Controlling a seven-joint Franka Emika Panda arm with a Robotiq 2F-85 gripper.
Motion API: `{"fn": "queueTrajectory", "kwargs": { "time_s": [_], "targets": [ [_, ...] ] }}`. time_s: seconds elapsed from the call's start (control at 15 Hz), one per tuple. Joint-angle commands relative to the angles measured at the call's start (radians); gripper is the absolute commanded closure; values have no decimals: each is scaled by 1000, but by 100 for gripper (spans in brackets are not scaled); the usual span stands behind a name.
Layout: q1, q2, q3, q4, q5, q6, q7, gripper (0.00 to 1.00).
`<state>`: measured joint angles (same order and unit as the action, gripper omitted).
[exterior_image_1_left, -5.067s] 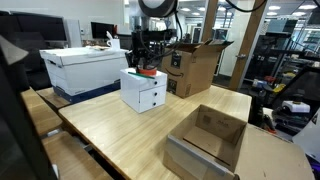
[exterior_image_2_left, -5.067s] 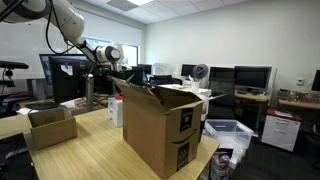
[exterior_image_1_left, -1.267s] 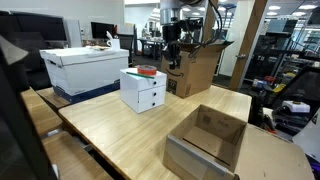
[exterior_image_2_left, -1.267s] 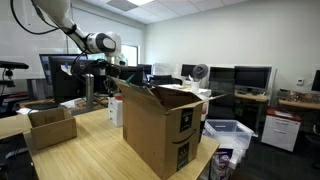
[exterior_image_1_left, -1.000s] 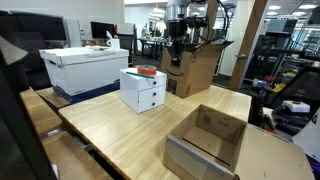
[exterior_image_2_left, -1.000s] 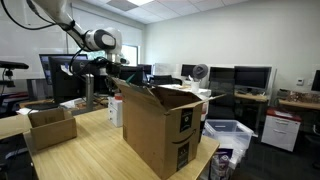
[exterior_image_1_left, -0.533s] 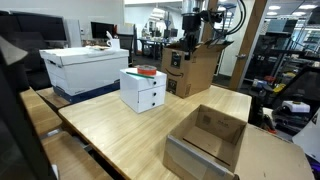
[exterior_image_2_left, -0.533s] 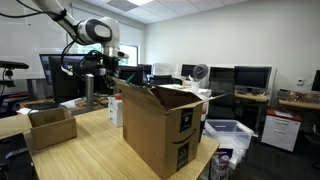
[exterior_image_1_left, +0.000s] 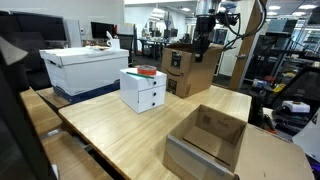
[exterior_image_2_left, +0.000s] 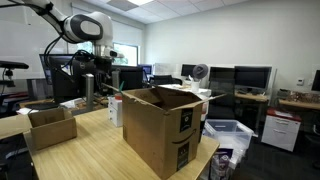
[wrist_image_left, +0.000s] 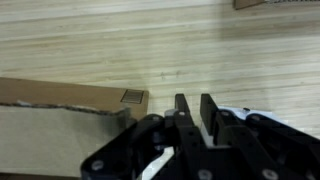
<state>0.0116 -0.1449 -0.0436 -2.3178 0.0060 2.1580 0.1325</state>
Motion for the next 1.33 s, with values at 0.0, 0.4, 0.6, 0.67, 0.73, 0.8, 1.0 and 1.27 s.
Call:
{"fn": "queueTrajectory", "kwargs": {
  "time_s": [0.0,0.4,0.6,0.67,0.73,0.8,1.0,1.27],
  "targets": [
    [-9,-71,1,-73,75,20,-48,50],
    [1,-120,5,-114,107,5,-90,13],
    [0,-126,15,-122,77,-3,-100,2],
    [-1,-120,20,-118,66,-21,-91,0],
    [-1,-121,22,-121,64,-19,-92,0],
    [0,-121,23,-122,65,-23,-98,0],
    [1,-122,28,-128,64,-23,-100,0],
    [-1,-97,35,-108,68,-15,-70,0]
  ]
}}
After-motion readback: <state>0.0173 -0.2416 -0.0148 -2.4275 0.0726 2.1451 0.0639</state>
